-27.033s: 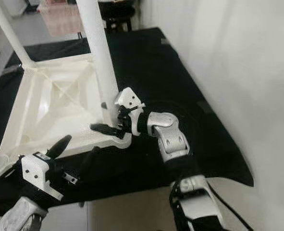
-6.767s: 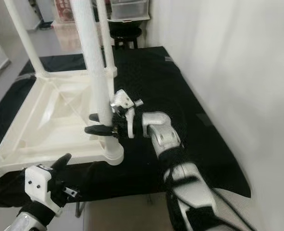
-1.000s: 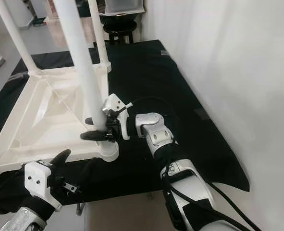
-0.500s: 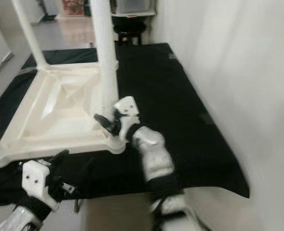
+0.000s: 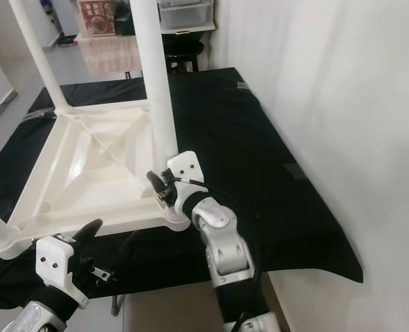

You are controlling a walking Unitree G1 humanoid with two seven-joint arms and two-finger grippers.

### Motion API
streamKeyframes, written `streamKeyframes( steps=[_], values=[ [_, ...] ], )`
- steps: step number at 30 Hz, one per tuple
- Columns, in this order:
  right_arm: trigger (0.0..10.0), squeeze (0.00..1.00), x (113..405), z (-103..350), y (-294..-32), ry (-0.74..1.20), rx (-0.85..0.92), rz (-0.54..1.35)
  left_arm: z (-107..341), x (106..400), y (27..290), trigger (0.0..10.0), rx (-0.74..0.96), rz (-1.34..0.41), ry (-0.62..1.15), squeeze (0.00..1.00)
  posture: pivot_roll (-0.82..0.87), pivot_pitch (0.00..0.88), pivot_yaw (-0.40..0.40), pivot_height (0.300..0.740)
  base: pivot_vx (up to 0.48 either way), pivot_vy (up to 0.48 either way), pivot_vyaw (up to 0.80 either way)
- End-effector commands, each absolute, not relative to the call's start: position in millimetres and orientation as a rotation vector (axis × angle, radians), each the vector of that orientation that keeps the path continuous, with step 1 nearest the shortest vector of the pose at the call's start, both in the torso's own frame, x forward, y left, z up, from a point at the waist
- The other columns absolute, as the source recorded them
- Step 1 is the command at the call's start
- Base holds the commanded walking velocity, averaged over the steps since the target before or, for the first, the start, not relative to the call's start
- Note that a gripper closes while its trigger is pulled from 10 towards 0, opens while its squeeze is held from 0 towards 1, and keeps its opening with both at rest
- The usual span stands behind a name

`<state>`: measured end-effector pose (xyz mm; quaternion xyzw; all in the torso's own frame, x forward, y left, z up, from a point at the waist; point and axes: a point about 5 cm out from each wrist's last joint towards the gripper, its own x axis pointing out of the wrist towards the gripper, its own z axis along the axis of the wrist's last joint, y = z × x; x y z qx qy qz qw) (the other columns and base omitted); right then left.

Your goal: Building children table

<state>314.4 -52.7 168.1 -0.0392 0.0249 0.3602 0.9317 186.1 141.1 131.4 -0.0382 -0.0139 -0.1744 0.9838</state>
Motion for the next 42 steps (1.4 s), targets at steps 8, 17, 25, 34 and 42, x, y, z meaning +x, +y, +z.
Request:
streamKeyframes(
  steps=[8,17,25,34,42],
  values=[
    [10.0,0.69,312,189,-30,-0.069,-0.171,1.329,129,187,142,10.0,-0.076,-0.350,-0.020,0.00,-0.02,0.053,0.023,0.740,0.000,0.000,0.00],
    [10.0,0.00,330,173,-31,0.086,-0.183,1.534,128,188,141,10.0,-0.078,-0.351,-0.019,0.00,-0.01,0.047,0.023,0.740,0.000,0.000,0.00],
    [0.0,0.00,339,166,-31,0.103,-0.161,1.534,129,187,140,10.0,-0.081,-0.353,-0.020,0.00,0.00,0.054,0.022,0.740,0.000,0.000,0.00],
    [0.0,0.00,338,165,-51,0.057,-0.188,1.478,131,186,140,10.0,-0.083,-0.353,-0.022,0.00,-0.01,0.069,0.027,0.740,0.000,0.000,0.00],
    [0.0,0.00,303,148,-46,0.064,-0.130,0.678,131,183,146,10.0,-0.075,-0.353,-0.015,0.00,-0.03,0.080,0.058,0.740,0.000,0.000,0.00]
  ],
)
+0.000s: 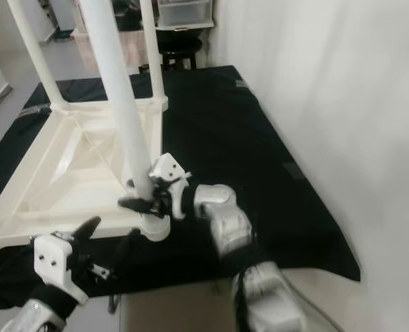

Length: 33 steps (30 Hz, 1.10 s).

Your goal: Building children table

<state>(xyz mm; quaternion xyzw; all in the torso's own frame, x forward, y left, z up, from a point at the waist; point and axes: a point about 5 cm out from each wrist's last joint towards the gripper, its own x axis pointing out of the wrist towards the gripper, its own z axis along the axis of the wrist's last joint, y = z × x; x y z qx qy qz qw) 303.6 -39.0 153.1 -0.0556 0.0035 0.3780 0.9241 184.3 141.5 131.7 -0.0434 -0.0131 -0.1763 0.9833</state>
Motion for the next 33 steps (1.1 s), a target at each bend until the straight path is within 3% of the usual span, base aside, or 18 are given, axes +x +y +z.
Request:
streamKeyframes(
  steps=[1,10,11,12,13,16,19,22,23,26,33],
  values=[
    [0.0,0.00,307,149,-46,0.066,-0.130,0.687,131,183,146,10.0,-0.076,-0.352,-0.013,0.00,-0.02,0.084,0.054,0.740,0.000,0.000,0.00],
    [0.0,0.00,306,143,-43,0.096,-0.151,0.700,130,182,147,10.0,-0.076,-0.346,-0.011,0.00,-0.01,0.080,0.049,0.740,0.000,0.000,0.00],
    [10.0,0.00,303,145,-41,0.102,-0.094,0.716,129,182,147,10.0,-0.076,-0.348,-0.009,0.00,-0.01,0.075,0.051,0.740,0.000,0.000,0.00],
    [10.0,0.00,303,145,-41,0.102,-0.094,0.716,129,182,147,10.0,-0.076,-0.348,-0.009,0.00,-0.01,0.075,0.051,0.740,0.000,0.000,0.00],
    [10.0,1.00,301,147,-38,0.124,-0.042,0.758,129,182,146,10.0,-0.076,-0.350,-0.007,0.00,-0.01,0.073,0.053,0.740,0.000,0.000,0.00],
    [10.0,1.00,296,155,-34,0.120,-0.007,0.848,129,182,146,10.0,-0.077,-0.353,-0.005,0.00,-0.01,0.070,0.052,0.740,0.000,0.000,0.00],
    [10.0,1.00,297,179,-35,0.030,-0.002,1.107,128,182,144,10.0,-0.079,-0.356,-0.004,0.00,-0.01,0.059,0.043,0.740,0.000,0.000,0.00],
    [10.0,1.00,300,185,-41,0.000,-0.031,1.237,127,183,143,10.0,-0.080,-0.355,-0.006,0.00,-0.01,0.056,0.040,0.740,0.000,0.000,0.00],
    [10.0,0.00,305,185,-45,0.011,-0.049,1.307,127,183,143,10.0,-0.081,-0.355,-0.006,0.00,-0.01,0.053,0.044,0.740,0.000,0.000,0.00],
    [10.0,0.00,316,183,-54,0.033,-0.104,1.421,127,184,143,10.0,-0.082,-0.356,-0.007,0.00,-0.01,0.052,0.047,0.740,0.000,0.000,0.00],
    [10.0,0.00,339,184,-58,0.062,-0.103,1.485,128,185,143,10.0,-0.082,-0.357,-0.008,0.00,0.01,0.051,0.048,0.740,0.000,0.000,0.00]
  ],
)
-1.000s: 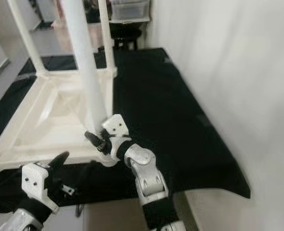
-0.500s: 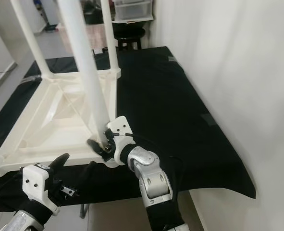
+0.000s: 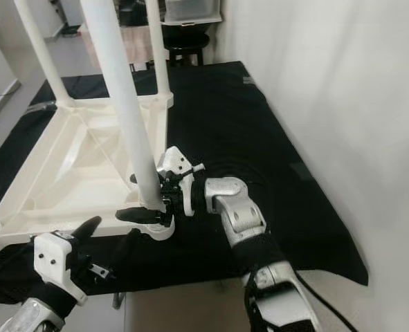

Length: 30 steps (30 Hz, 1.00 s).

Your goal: Building children table

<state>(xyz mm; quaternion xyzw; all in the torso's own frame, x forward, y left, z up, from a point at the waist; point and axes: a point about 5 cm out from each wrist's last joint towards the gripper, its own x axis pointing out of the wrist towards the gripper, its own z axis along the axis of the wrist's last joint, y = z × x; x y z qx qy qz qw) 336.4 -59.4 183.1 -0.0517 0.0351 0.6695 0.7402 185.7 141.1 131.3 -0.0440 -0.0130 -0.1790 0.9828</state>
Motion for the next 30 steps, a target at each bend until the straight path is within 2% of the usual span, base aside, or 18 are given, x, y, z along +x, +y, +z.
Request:
streamKeyframes(
  steps=[1,5,6,7,9,10,15,19,24,25,26,27,28,29,30],
  values=[
    [10.0,0.00,340,185,-58,0.065,-0.102,1.493,128,185,143,10.0,-0.082,-0.357,-0.008,0.00,0.01,0.051,0.048,0.740,0.000,0.000,0.00],
    [10.0,0.00,339,185,-58,0.068,-0.114,1.537,128,184,143,10.0,-0.082,-0.357,-0.008,0.00,0.01,0.052,0.050,0.740,0.000,0.000,0.00],
    [8.6,0.00,341,185,-57,0.083,-0.116,1.546,128,184,143,10.0,-0.082,-0.358,-0.007,0.00,0.01,0.055,0.052,0.740,0.000,0.000,0.00],
    [1.1,0.00,343,185,-56,0.089,-0.128,1.545,128,184,143,10.0,-0.082,-0.359,-0.007,0.00,0.01,0.056,0.051,0.740,0.000,0.000,0.00],
    [1.1,0.00,345,185,-56,0.091,-0.137,1.547,128,184,143,10.0,-0.082,-0.359,-0.007,0.00,0.01,0.056,0.051,0.740,0.000,0.000,0.00],
    [0.0,0.00,345,185,-56,0.090,-0.123,1.555,128,184,143,10.0,-0.081,-0.359,-0.007,0.00,0.01,0.058,0.051,0.740,0.000,0.000,0.00],
    [0.0,0.00,347,180,-60,0.082,-0.128,1.562,129,183,143,10.0,-0.081,-0.359,-0.007,0.00,0.01,0.065,0.047,0.740,0.000,0.000,0.00],
    [0.0,0.00,348,175,-70,0.055,-0.211,1.425,129,182,142,10.0,-0.082,-0.358,-0.009,0.00,0.00,0.079,0.035,0.740,0.000,0.000,0.00],
    [0.0,0.00,342,175,-78,0.038,-0.189,1.328,130,182,144,10.0,-0.082,-0.355,-0.011,0.00,-0.01,0.085,0.035,0.740,0.000,0.000,0.00],
    [0.0,0.00,336,165,-66,0.068,-0.071,0.804,130,182,146,10.0,-0.081,-0.355,-0.010,0.00,-0.04,0.092,0.041,0.740,0.000,0.000,0.00],
    [0.0,0.00,336,165,-66,0.068,-0.071,0.804,130,182,146,10.0,-0.081,-0.355,-0.010,0.00,-0.04,0.092,0.041,0.740,0.000,0.000,0.00],
    [0.0,0.00,325,155,-81,0.150,0.005,0.339,130,182,147,10.0,-0.080,-0.354,-0.009,0.00,-0.04,0.092,0.041,0.740,0.000,0.000,0.00],
    [0.0,0.00,303,148,-75,0.184,-0.003,0.360,131,183,148,10.0,-0.080,-0.355,-0.010,0.00,-0.03,0.100,0.047,0.740,0.000,0.000,0.00],
    [0.0,0.00,298,150,-72,0.158,-0.011,0.425,130,183,149,10.0,-0.073,-0.357,-0.006,0.00,-0.05,0.095,0.058,0.740,0.000,0.000,0.00],
    [0.0,0.00,301,149,-65,0.130,-0.050,0.576,129,184,149,10.0,-0.074,-0.355,-0.007,0.00,-0.05,0.077,0.060,0.740,0.000,0.000,0.00]
  ],
)
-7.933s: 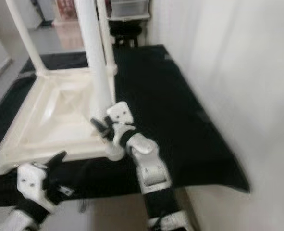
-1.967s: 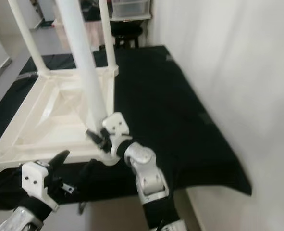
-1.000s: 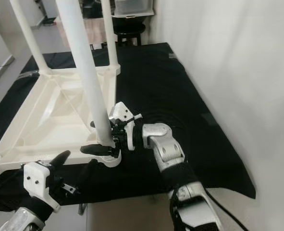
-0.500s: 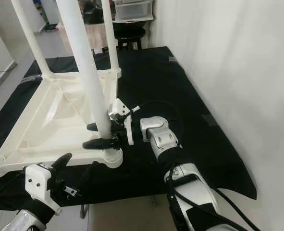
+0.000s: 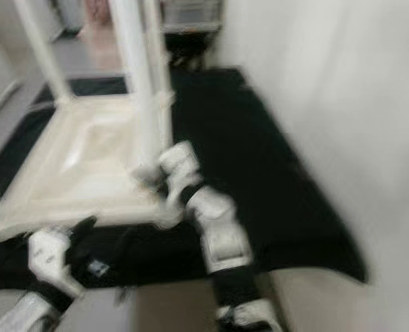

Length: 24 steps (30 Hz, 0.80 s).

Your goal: Building children table

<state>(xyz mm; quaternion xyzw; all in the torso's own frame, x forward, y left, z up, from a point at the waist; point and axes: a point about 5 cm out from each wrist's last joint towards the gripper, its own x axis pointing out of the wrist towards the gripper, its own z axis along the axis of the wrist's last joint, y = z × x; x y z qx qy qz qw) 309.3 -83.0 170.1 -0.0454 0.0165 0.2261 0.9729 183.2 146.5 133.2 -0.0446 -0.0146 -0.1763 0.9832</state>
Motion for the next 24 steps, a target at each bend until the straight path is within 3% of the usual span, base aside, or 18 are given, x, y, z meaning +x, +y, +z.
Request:
streamKeyframes(
  steps=[1,3,7,8,9,10,12,15,17,18,20,21,22,24],
  values=[
    [0.0,0.00,301,149,-65,0.130,-0.050,0.576,129,184,149,10.0,-0.074,-0.355,-0.007,0.00,-0.05,0.077,0.060,0.740,0.000,0.000,0.00],
    [0.0,0.00,305,147,-57,0.115,-0.111,0.689,129,186,149,10.0,-0.071,-0.354,-0.008,0.00,-0.03,0.073,0.037,0.740,0.000,0.000,0.00],
    [0.0,0.00,301,147,-49,0.114,-0.135,0.726,129,186,150,10.0,-0.072,-0.343,-0.014,0.00,-0.04,0.075,0.039,0.740,0.000,0.000,0.00],
    [10.0,0.00,299,149,-48,0.120,-0.119,0.713,129,186,150,10.0,-0.072,-0.343,-0.014,0.00,-0.03,0.073,0.043,0.740,0.000,0.000,0.00],
    [10.0,0.00,298,151,-47,0.127,-0.108,0.700,129,187,150,10.0,-0.071,-0.345,-0.014,0.00,-0.03,0.073,0.043,0.740,0.000,0.000,0.00],
    [10.0,1.00,294,154,-42,0.140,-0.063,0.756,129,187,150,10.0,-0.070,-0.348,-0.013,0.00,-0.04,0.070,0.050,0.740,0.000,0.000,0.00],
    [10.0,1.00,289,158,-39,0.156,-0.032,0.783,129,187,150,10.0,-0.070,-0.351,-0.012,0.00,-0.04,0.070,0.050,0.740,0.000,0.000,0.00],
    [10.0,1.00,284,166,-30,0.155,-0.023,0.965,129,188,149,10.0,-0.071,-0.354,-0.011,0.00,-0.04,0.060,0.049,0.740,0.000,0.000,0.00],
    [10.0,1.00,284,166,-30,0.155,-0.023,0.965,129,188,149,10.0,-0.071,-0.354,-0.011,0.00,-0.04,0.060,0.049,0.740,0.000,0.000,0.00],
    [10.0,1.00,282,172,-27,0.120,-0.048,1.097,128,189,149,10.0,-0.072,-0.354,-0.011,0.00,-0.04,0.055,0.045,0.740,0.000,0.000,0.00],
    [10.0,1.00,282,172,-27,0.120,-0.048,1.097,128,189,149,10.0,-0.072,-0.354,-0.011,0.00,-0.04,0.055,0.045,0.740,0.000,0.000,0.00],
    [10.0,0.71,285,177,-27,0.078,-0.096,1.252,128,190,148,10.0,-0.072,-0.354,-0.012,0.00,-0.03,0.046,0.042,0.740,0.000,0.000,0.00],
    [10.0,0.00,290,180,-30,0.042,-0.149,1.376,127,191,147,10.0,-0.073,-0.354,-0.012,0.00,-0.03,0.039,0.039,0.740,0.000,0.000,0.00],
    [10.0,0.00,302,182,-37,0.035,-0.201,1.504,127,191,145,10.0,-0.074,-0.354,-0.013,0.00,-0.03,0.035,0.037,0.740,0.000,0.000,0.00]
  ],
)
